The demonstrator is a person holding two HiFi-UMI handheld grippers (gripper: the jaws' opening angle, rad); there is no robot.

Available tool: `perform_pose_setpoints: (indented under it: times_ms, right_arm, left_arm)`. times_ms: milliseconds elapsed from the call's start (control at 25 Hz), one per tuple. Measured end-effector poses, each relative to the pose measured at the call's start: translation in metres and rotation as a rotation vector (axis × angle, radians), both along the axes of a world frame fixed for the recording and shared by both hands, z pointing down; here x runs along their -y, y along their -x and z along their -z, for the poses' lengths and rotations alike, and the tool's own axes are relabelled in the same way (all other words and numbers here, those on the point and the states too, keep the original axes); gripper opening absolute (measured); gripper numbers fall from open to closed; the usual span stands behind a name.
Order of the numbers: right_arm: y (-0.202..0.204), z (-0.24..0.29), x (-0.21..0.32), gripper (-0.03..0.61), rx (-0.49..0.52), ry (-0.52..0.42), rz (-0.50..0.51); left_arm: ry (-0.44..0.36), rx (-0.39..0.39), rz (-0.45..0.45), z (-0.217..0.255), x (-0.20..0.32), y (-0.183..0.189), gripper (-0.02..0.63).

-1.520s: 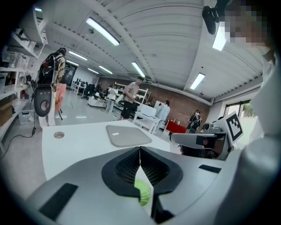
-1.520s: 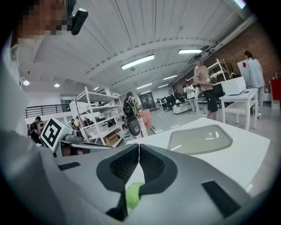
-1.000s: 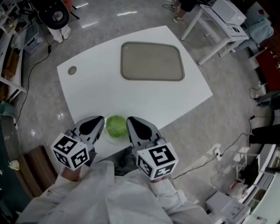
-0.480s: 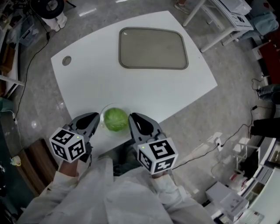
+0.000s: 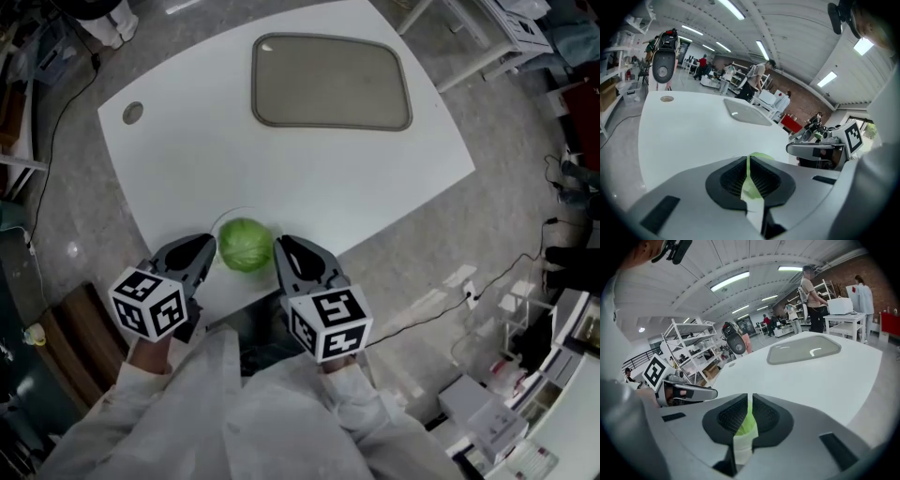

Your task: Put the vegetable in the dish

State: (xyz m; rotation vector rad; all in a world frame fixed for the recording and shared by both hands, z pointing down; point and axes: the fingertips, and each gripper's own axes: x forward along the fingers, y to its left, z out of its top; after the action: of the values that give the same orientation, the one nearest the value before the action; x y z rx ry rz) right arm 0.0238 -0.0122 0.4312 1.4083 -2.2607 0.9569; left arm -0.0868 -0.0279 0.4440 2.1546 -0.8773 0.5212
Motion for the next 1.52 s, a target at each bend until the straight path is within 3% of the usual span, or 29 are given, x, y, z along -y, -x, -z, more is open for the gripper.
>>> perform_pose_setpoints:
  times_ms: [480,920,1120,1520]
  right_arm:
    - [-0.011,-0.038,-0.004,0.018,-0.02,0.08,-0.007]
    - [-0.009,-0.059,-0.007,0.084,-0.014,0.143,-0.01]
    - [-0.011,-0.067,-0.007,0.089,-0.023,0.163,-0.023]
    - [-0.009,-0.077,-0.011,0.122,-0.034,0.203,-0.005]
  left_arm:
    - [0.065,0.065,0.025,-0.037,0.004,0.017,0.011]
    - [0.111,0.043,0.023,-0.053,0.0,0.019,0.014]
    - [0.139,0.037,0.006,-0.06,-0.004,0.018,0.083]
    - [0.19,0.039,-0.029,-0.068,-0.009,0.016,0.127]
